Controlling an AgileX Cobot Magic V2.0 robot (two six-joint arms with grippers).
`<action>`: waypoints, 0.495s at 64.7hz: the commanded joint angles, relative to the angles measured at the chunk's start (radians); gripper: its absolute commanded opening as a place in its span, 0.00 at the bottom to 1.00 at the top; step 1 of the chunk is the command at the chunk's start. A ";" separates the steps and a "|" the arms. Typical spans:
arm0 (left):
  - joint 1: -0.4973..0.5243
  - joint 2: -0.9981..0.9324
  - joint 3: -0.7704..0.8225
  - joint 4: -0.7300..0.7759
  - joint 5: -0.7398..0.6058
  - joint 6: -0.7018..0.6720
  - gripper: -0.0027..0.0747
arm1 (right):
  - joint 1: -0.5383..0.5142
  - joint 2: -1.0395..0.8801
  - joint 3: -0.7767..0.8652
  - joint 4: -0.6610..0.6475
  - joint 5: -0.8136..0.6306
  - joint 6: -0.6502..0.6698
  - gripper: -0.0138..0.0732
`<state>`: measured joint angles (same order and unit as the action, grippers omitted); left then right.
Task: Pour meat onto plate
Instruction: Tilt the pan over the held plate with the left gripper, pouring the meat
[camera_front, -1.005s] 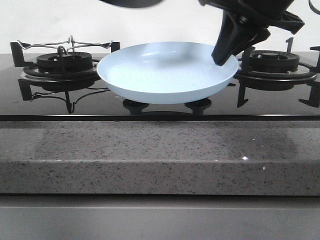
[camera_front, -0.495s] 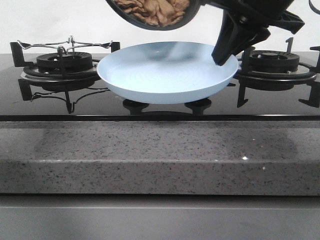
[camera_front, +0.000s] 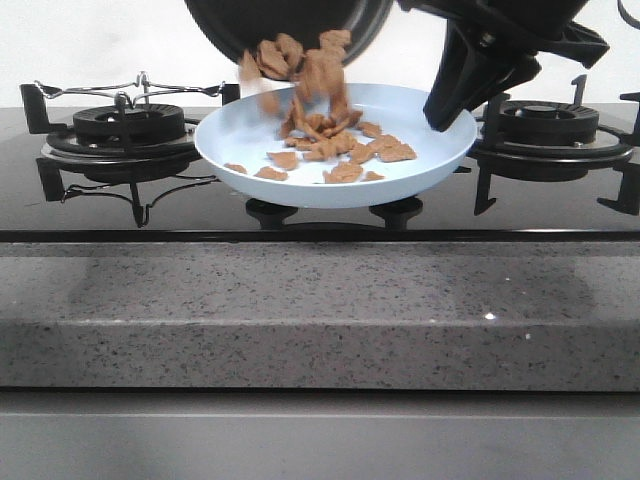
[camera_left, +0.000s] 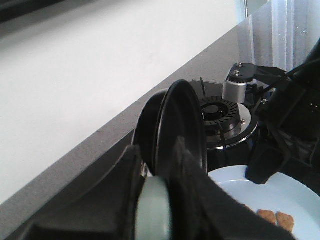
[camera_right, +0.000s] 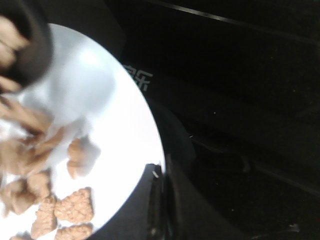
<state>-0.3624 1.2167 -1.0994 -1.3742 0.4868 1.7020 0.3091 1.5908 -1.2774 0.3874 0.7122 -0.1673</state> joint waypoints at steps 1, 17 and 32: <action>-0.008 -0.047 -0.041 -0.048 -0.010 0.041 0.01 | 0.001 -0.037 -0.023 0.021 -0.045 -0.013 0.03; -0.008 -0.058 -0.041 -0.048 0.001 0.048 0.01 | 0.001 -0.037 -0.023 0.021 -0.045 -0.013 0.03; -0.008 -0.058 -0.041 -0.048 0.014 0.048 0.01 | 0.001 -0.037 -0.023 0.021 -0.045 -0.013 0.03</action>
<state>-0.3624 1.1917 -1.1013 -1.3742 0.5032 1.7521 0.3091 1.5908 -1.2774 0.3874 0.7122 -0.1673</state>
